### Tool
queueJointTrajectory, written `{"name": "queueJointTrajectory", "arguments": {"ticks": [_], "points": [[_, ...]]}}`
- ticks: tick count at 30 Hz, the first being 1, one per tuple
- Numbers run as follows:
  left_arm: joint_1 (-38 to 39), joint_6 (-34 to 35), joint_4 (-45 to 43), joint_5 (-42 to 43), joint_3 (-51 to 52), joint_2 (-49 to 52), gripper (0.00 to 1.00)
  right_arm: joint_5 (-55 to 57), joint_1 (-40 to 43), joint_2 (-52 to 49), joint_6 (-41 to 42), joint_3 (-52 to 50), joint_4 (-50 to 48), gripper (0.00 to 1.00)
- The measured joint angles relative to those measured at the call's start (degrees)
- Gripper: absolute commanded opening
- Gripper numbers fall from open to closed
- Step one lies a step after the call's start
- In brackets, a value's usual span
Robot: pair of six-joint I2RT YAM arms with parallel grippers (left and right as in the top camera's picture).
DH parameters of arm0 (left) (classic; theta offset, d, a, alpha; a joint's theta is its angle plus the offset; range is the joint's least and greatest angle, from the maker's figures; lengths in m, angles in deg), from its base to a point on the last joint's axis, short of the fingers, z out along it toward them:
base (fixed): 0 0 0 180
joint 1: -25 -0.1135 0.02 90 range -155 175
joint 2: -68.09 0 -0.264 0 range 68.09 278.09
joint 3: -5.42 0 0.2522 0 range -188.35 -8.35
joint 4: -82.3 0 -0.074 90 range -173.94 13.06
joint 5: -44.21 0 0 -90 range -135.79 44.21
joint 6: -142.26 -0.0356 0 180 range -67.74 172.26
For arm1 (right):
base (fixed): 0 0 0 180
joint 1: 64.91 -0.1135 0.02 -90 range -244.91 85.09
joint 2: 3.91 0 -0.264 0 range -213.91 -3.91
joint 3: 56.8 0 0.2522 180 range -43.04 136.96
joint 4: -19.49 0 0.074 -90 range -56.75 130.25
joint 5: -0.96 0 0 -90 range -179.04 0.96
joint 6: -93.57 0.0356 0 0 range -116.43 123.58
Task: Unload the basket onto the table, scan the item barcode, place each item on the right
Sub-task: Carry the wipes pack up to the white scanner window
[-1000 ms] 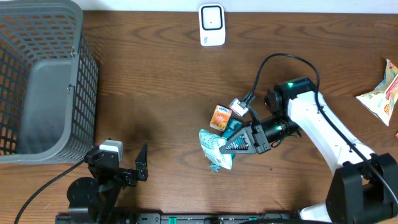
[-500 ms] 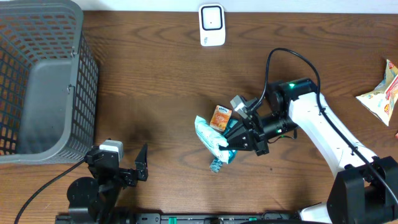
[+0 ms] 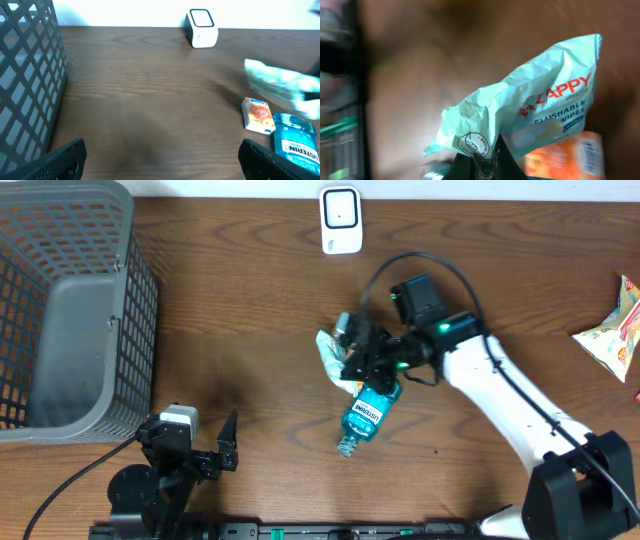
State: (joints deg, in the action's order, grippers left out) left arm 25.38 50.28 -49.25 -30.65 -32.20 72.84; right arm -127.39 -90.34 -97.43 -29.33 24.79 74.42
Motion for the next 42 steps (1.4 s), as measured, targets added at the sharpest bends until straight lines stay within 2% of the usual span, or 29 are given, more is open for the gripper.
{"name": "queueJointTrajectory", "arguments": {"ticks": [6, 10, 15, 21, 23, 28, 38, 42], "points": [[0.0, 0.0, 0.0, 0.0, 0.0, 0.0, 0.97, 17.5, -6.1, 0.0, 6.5, -0.1, -16.4, 0.01], [0.0, 0.0, 0.0, 0.0, 0.0, 0.0, 0.97, 22.5, -7.6, -0.1, 7.6, -0.1, -23.4, 0.01], [0.0, 0.0, 0.0, 0.0, 0.0, 0.0, 0.97, 25.4, -8.6, -2.6, 5.9, -0.1, -32.7, 0.01], [0.0, 0.0, 0.0, 0.0, 0.0, 0.0, 0.97, 36.4, -8.5, -9.1, 2.7, 0.0, -55.7, 0.01], [0.0, 0.0, 0.0, 0.0, 0.0, 0.0, 0.97, 38.8, -7.5, -10.8, 1.6, 0.3, -60.1, 0.01], [0.0, 0.0, 0.0, 0.0, 0.0, 0.0, 0.97, 42.4, -4.7, -18.9, 0.1, 8.3, -59.9, 0.01], [0.0, 0.0, 0.0, 0.0, 0.0, 0.0, 0.97, 44.7, -1.6, -41.8, -2.5, 40.4, -49.1, 0.01], [0.0, 0.0, 0.0, 0.0, 0.0, 0.0, 0.97, 47.5, -1.0, -48.5, -4.7, 49.9, -47.8, 0.01]]}}
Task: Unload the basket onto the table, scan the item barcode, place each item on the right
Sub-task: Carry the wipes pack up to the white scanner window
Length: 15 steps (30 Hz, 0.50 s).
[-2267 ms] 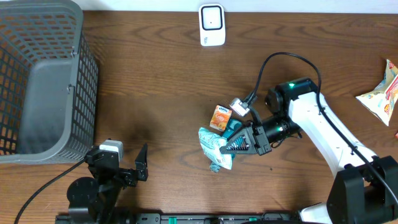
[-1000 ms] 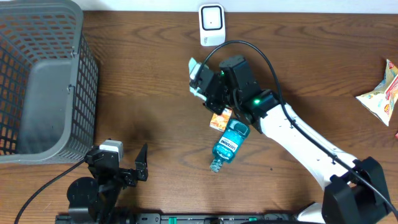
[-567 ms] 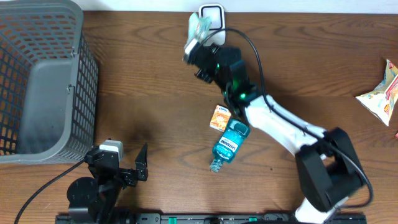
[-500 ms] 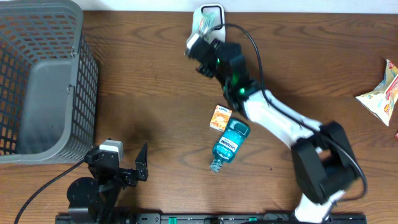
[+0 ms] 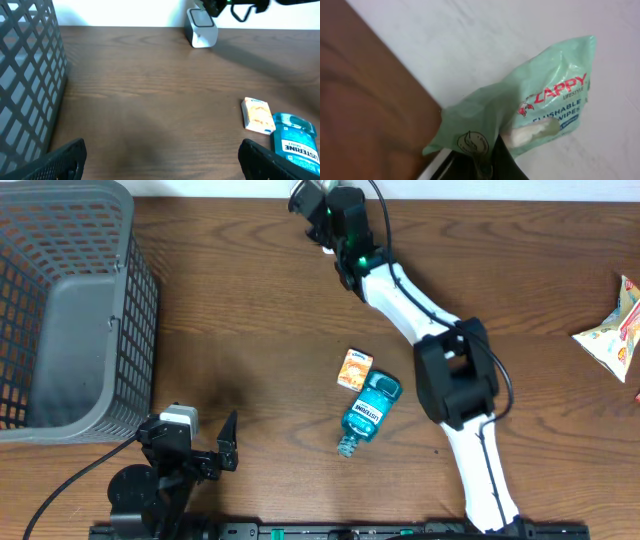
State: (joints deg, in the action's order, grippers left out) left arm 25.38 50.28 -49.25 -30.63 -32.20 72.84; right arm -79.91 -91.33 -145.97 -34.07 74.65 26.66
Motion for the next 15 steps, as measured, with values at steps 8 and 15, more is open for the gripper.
{"name": "queueJointTrajectory", "arguments": {"ticks": [8, 15], "points": [[0.0, 0.0, 0.0, 0.0, 0.0, 0.0, 0.97, 4.7, 0.5, -6.7, -5.7, 3.7, 0.5, 0.01], [0.0, 0.0, 0.0, 0.0, 0.0, 0.0, 0.97, 6.1, 0.7, -6.9, -7.5, 3.8, 0.1, 0.01]]}}
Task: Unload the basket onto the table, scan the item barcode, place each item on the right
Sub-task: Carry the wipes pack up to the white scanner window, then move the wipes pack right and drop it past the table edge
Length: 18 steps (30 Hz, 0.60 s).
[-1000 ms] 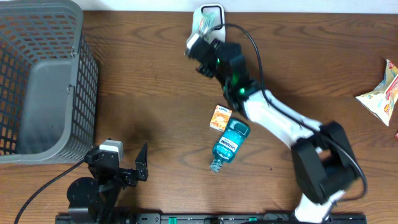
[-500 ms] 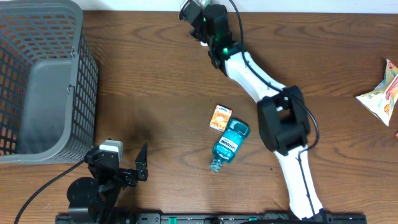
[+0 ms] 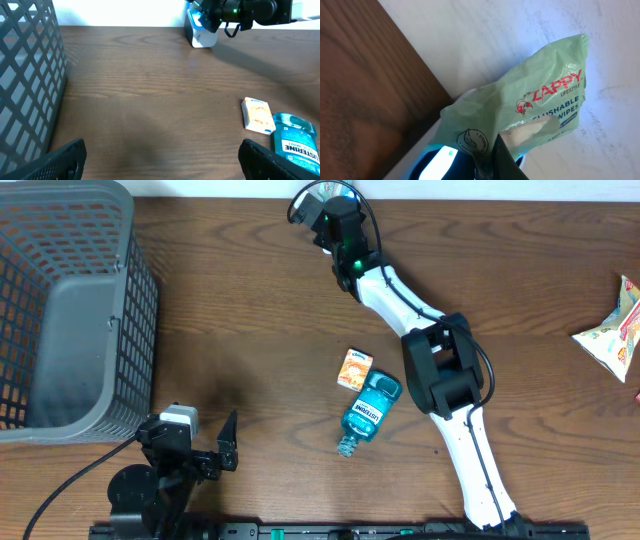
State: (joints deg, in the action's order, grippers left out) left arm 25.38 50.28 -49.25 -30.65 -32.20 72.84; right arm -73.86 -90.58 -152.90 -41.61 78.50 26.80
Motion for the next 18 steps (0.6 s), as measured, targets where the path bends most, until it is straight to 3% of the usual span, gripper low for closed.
{"name": "queueJointTrajectory", "arguments": {"ticks": [9, 13, 18], "points": [[0.0, 0.0, 0.0, 0.0, 0.0, 0.0, 0.97, 4.1, 1.8, 0.0, 0.0, 0.1, -1.5, 0.01], [0.0, 0.0, 0.0, 0.0, 0.0, 0.0, 0.97, 9.1, 3.4, 0.9, 1.9, 0.3, 5.3, 0.01], [0.0, 0.0, 0.0, 0.0, 0.0, 0.0, 0.97, 14.0, 8.6, 7.0, 4.0, 0.2, 20.6, 0.01]]}}
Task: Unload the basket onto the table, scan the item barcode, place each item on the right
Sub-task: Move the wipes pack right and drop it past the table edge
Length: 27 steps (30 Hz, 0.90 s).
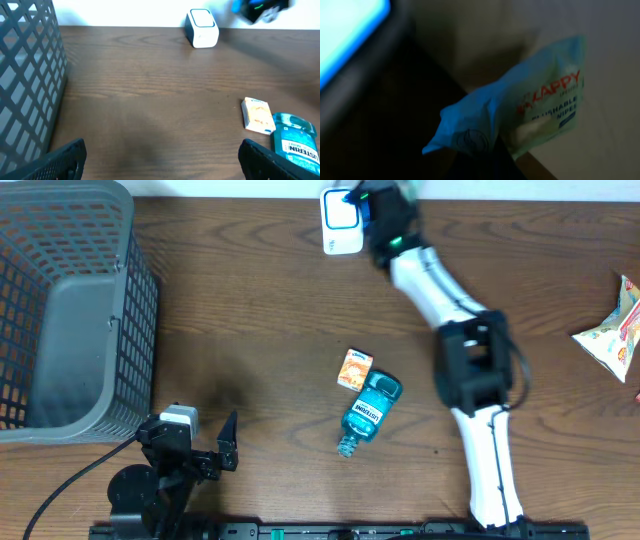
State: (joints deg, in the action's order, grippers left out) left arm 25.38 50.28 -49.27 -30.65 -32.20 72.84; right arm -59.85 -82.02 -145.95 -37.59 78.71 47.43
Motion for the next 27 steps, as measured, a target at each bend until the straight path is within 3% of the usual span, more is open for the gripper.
{"name": "queueJointTrajectory", "arguments": {"ticks": [8, 15, 22, 27], "points": [[0.0, 0.0, 0.0, 0.0, 0.0, 0.0, 0.97, -2.1, 17.4, 14.6, 12.7, 1.0, 23.2, 0.01], [0.0, 0.0, 0.0, 0.0, 0.0, 0.0, 0.97, -16.9, 35.4, 11.5, 23.2, 1.3, 33.7, 0.01], [0.0, 0.0, 0.0, 0.0, 0.0, 0.0, 0.97, -26.6, 41.0, 2.5, 26.0, 0.2, 37.3, 0.01], [0.0, 0.0, 0.0, 0.0, 0.0, 0.0, 0.97, -23.6, 41.5, 1.6, 28.8, -0.3, 37.2, 0.01]]}}
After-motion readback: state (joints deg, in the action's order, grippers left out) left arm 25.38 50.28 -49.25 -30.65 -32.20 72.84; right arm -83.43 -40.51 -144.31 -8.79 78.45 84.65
